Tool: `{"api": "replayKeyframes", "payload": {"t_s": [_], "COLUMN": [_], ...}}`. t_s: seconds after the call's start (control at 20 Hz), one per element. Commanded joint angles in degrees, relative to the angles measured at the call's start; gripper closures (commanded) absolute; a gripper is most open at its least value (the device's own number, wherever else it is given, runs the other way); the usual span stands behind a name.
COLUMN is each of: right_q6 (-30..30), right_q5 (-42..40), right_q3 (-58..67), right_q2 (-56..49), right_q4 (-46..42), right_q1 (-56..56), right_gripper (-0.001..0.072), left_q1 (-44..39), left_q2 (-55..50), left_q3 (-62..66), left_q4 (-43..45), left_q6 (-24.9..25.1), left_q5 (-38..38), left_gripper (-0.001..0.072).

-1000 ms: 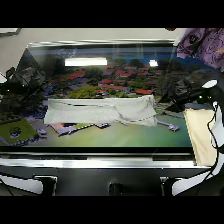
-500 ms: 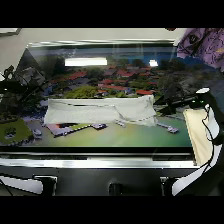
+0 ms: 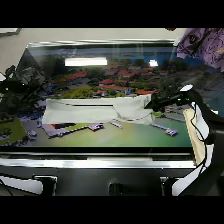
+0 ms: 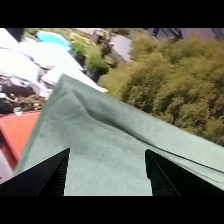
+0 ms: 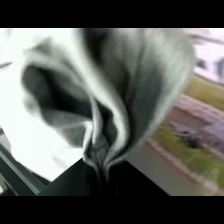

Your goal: Fold the clothes and pants, and hang the long-sleeved shirts on hangers.

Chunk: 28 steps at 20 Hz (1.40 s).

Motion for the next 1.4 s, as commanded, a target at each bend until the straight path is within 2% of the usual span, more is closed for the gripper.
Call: {"api": "replayKeyframes", "payload": {"t_s": [0.0,0.05,0.1,0.25,0.3,0.5,0.75,0.9,1.15,1.35], "right_q6": [8.28,10.36,12.55,18.93,20.44,24.87,26.80,26.77,26.77,26.77], "right_q5": [0.42,2.10,3.48,6.32,7.41,12.52,15.02,15.76,15.47,15.37], "right_q3": [0.85,1.49,2.25,5.95,7.19,12.13,16.61,18.69,19.71,19.71], "right_q2": [5.88,8.09,10.34,16.74,18.64,23.43,26.16,26.38,26.38,26.38], "right_q4": [-5.31,-8.07,-10.64,-17.44,-18.86,-22.84,-24.55,-24.72,-24.50,-24.46], "right_q1": [0.66,0.66,0.66,0.66,0.66,0.66,0.66,0.66,0.66,0.66], "right_gripper": [0.0675,0.0675,0.0675,0.0675,0.0675,0.0675,0.0675,0.0675,0.0675,0.0675], "left_q1": [-2.93,-4.74,-6.73,-14.86,-18.21,-32.46,-47.98,-54.18,-59.63,-59.65], "left_q2": [-0.26,-0.55,-0.98,-3.67,-4.83,-9.38,-15.47,-18.80,-25.90,-29.11], "left_q3": [0.00,0.02,0.00,0.02,0.02,0.02,0.07,0.13,8.07,13.53], "left_q4": [-3.56,-4.66,-6.12,-12.44,-14.64,-25.40,-42.05,-51.17,-53.92,-53.99], "left_q6": [0.44,0.44,0.44,0.44,0.42,0.39,0.20,0.20,-1.36,-2.08], "left_q5": [1.27,2.36,3.32,5.75,6.93,16.17,29.55,32.85,33.11,32.61], "left_gripper": [0.0183,0.0215,0.0308,0.0665,0.0689,0.0690,0.0691,0.0691,0.0691,0.0692]}}
